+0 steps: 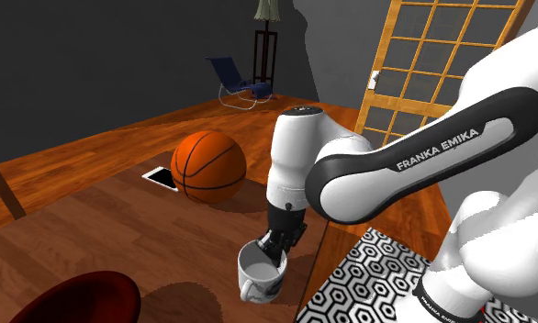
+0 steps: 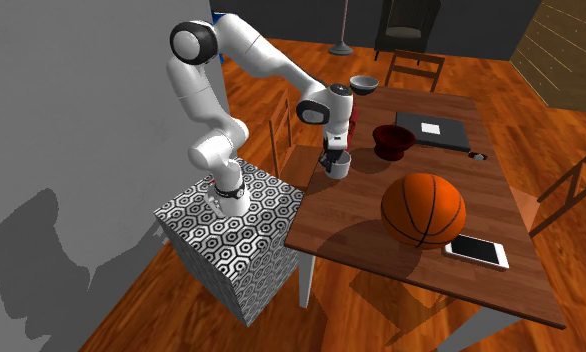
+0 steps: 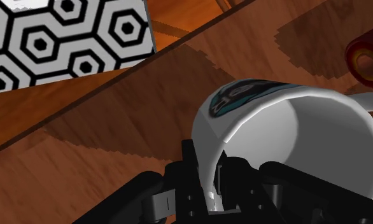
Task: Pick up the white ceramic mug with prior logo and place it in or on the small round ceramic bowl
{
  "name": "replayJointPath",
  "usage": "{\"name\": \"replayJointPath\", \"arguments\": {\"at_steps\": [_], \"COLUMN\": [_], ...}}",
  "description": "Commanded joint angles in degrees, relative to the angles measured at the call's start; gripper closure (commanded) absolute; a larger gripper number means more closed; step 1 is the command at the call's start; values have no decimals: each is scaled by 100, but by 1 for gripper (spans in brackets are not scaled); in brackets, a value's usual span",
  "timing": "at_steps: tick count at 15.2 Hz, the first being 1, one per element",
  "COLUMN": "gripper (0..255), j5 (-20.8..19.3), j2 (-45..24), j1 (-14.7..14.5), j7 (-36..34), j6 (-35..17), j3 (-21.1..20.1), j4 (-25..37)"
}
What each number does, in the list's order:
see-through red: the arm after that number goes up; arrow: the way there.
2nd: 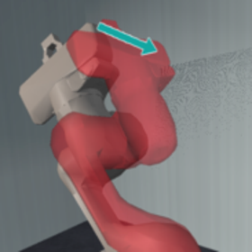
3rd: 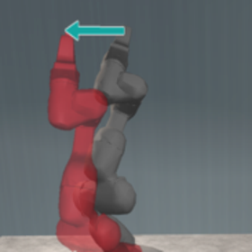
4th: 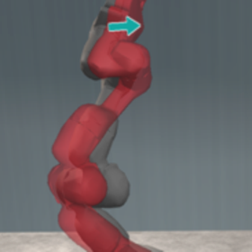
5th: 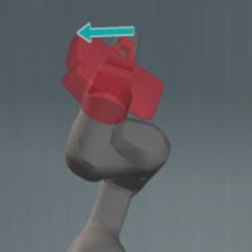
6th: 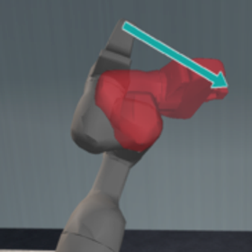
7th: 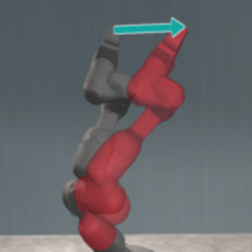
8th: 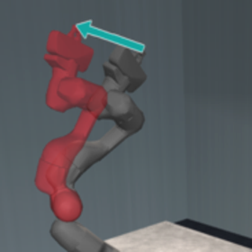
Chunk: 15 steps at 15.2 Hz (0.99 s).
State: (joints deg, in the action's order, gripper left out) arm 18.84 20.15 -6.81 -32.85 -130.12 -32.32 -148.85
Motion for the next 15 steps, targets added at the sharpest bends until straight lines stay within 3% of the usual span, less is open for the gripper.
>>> {"name": "replayJointPath", "arguments": {"at_steps": [1,15], "gripper": [255,255], "j5": [11,-49], "j2": [128,725], "j1": [-15,-42], "j7": [12,10], "j6": [199,1453], "j3": [49,352], "j4": [72,740]}}
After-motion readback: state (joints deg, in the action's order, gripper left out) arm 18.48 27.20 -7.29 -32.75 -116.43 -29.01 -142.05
